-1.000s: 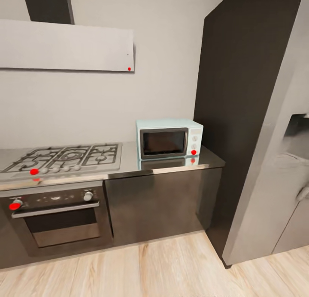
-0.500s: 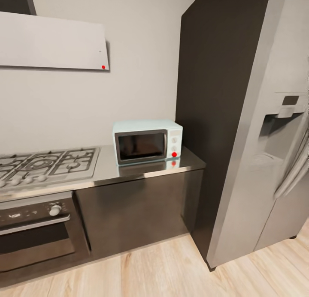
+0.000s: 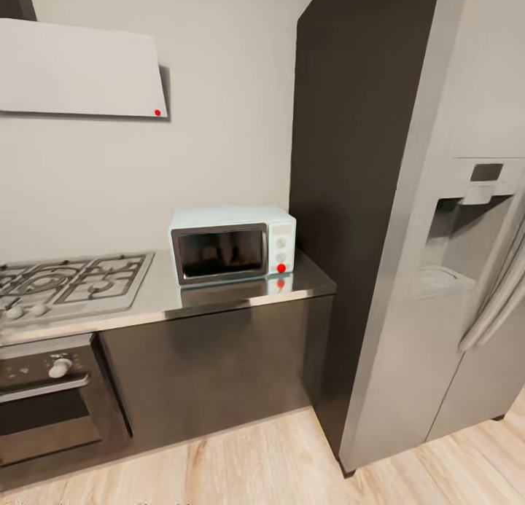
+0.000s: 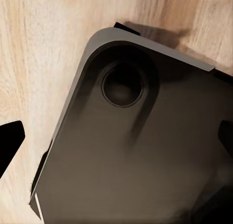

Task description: In the kitchen, take the popcorn bag from the countertop, put it into the microwave, and heat it until the popcorn is cooked so the cooked popcorn ends up inside the bag.

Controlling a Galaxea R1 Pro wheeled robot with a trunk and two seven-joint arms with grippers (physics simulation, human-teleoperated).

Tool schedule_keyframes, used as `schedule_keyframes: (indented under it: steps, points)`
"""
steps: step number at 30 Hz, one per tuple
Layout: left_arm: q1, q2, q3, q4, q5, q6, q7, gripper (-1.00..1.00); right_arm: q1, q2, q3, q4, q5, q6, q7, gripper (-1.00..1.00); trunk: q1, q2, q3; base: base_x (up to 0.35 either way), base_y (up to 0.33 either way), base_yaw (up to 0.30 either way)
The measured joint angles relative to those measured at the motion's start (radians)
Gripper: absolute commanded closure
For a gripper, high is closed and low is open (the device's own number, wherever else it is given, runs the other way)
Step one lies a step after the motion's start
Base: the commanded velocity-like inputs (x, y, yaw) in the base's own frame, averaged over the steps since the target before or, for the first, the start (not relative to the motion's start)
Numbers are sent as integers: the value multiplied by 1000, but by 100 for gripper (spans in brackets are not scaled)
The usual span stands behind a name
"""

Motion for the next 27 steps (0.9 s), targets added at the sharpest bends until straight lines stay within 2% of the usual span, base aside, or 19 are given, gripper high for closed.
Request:
schedule_keyframes:
  steps: [16, 27]
  points:
    - [0, 1, 1, 0, 5, 0, 1, -100, 0, -1, 1, 0, 1, -2, 0, -100, 0, 0, 0, 8, -6, 274]
    - [0, 2, 1, 0, 4, 0, 1, -100, 0, -1, 1, 0, 1, -2, 0, -100, 0, 0, 0, 108, -140, 276]
